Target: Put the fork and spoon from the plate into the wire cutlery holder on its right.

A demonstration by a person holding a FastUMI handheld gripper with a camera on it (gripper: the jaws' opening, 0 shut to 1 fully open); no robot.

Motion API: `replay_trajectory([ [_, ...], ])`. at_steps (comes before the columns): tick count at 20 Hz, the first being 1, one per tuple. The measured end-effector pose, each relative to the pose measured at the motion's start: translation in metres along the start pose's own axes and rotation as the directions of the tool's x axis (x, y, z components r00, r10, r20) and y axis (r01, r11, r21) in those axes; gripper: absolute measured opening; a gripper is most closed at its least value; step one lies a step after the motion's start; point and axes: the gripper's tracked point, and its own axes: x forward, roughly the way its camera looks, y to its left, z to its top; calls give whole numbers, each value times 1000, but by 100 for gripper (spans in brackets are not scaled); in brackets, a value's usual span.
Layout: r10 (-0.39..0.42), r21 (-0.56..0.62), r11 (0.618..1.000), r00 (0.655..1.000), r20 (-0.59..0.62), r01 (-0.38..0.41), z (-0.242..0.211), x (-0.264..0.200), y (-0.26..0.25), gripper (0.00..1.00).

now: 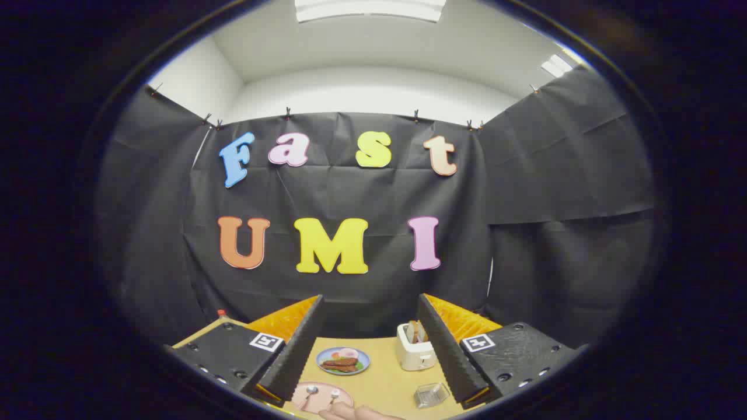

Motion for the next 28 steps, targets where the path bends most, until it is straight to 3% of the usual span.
replay_trajectory([
  [18, 11, 4, 1000, 997, -82, -11, -19, 16, -29, 95],
  [25, 18, -19, 1000, 989, -146, -21, -55, 42, -14, 95],
  [28, 33, -41, 998, 978, -205, -42, -92, 58, 5, 95],
])
